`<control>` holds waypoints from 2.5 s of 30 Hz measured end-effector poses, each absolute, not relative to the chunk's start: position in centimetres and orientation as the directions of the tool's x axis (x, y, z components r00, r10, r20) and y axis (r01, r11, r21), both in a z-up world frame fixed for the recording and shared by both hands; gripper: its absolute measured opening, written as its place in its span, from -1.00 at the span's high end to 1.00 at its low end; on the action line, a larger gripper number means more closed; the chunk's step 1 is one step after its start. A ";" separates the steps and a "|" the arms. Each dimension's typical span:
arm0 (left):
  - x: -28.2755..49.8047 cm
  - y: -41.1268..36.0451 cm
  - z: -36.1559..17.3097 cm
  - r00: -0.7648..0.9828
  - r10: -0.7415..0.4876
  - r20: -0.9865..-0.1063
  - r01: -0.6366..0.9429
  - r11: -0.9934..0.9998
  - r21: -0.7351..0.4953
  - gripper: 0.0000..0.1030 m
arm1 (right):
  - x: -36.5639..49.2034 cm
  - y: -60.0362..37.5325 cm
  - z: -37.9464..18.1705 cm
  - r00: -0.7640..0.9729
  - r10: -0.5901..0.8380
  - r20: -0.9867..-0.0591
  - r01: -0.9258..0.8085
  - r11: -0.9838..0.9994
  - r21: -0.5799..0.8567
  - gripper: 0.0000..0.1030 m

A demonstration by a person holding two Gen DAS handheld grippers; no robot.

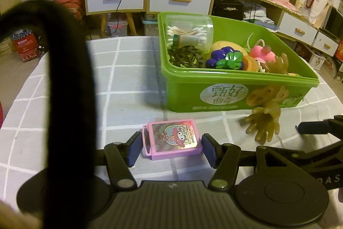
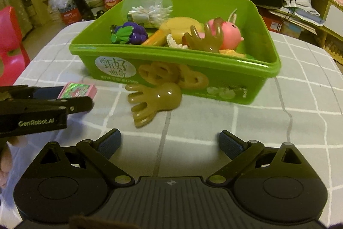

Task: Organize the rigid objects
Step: 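Grasp the pink card box with the left tool while the right grasps the second brown octopus, then carry the pink box over the green bin with the left tool while the right carries the octopus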

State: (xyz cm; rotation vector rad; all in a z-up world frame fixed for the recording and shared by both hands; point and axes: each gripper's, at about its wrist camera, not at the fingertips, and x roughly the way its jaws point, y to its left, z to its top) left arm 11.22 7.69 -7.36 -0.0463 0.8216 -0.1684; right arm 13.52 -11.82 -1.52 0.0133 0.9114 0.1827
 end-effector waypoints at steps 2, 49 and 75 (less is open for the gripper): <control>11.2 7.8 -7.3 0.668 -0.167 -0.725 0.130 0.986 -0.108 0.40 | 13.9 -11.4 -1.5 0.602 0.164 -0.782 -0.152 0.984 0.089 -0.90; 10.6 8.3 -5.0 0.684 -0.177 -0.708 0.108 0.984 -0.142 0.40 | 14.6 -13.0 2.1 0.653 0.178 -0.736 -0.010 0.974 0.227 -0.13; 12.1 6.2 -0.4 0.795 -0.182 -0.579 0.058 0.972 -0.226 0.40 | 14.7 -16.7 5.9 0.737 0.262 -0.623 0.080 0.881 0.466 -0.13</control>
